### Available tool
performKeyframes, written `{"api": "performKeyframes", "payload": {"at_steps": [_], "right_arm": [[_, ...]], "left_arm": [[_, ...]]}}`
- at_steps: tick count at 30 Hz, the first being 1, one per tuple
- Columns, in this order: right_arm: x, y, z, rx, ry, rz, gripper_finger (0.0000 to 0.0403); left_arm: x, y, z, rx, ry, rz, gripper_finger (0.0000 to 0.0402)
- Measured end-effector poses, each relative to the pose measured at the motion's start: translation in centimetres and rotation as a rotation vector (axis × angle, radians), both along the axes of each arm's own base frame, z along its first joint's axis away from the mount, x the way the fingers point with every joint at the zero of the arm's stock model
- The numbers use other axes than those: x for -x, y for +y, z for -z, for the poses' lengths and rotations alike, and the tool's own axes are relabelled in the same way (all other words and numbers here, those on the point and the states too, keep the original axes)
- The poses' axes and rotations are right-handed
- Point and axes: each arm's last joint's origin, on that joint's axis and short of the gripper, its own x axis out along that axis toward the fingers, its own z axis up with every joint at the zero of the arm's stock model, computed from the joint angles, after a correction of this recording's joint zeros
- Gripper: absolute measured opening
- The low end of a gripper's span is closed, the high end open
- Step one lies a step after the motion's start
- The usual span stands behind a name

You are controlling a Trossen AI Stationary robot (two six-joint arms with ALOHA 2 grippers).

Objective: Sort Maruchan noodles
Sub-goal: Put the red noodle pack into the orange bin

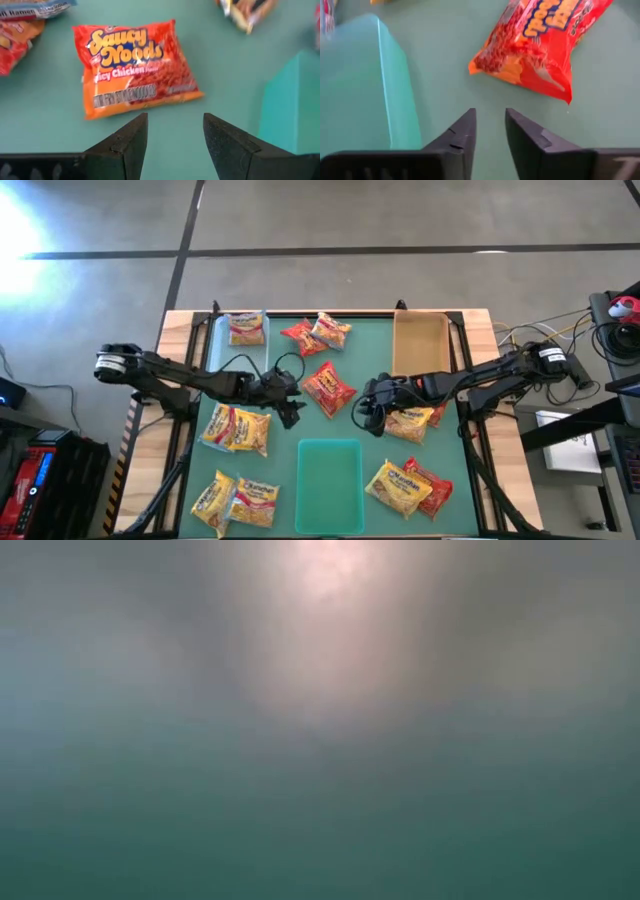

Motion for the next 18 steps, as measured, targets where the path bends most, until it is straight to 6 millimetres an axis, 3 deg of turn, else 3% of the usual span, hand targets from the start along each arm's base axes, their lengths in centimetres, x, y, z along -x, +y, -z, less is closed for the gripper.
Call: {"api": "performKeyframes", "payload": {"at_steps": [5, 9, 18], "right_arm": [[-0.3, -1.8, -0.3, -0.047, -0.046, 0.122, 0.0158], [-0.3, -3.7, -0.3, -0.060, -0.053, 0.205, 0.0185], [-0.1, -6.5, -0.3, -0.067, -0.060, 0.295, 0.0199]], "left_arm": [[0.2, 0.2, 0.7, 0.127, -0.168, -0.137, 0.0174], [0.5, 0.4, 1.3, 0.204, -0.199, -0.215, 0.0174], [-1.0, 0.2, 2.4, 0.265, -0.157, -0.227, 0.0174]]}}
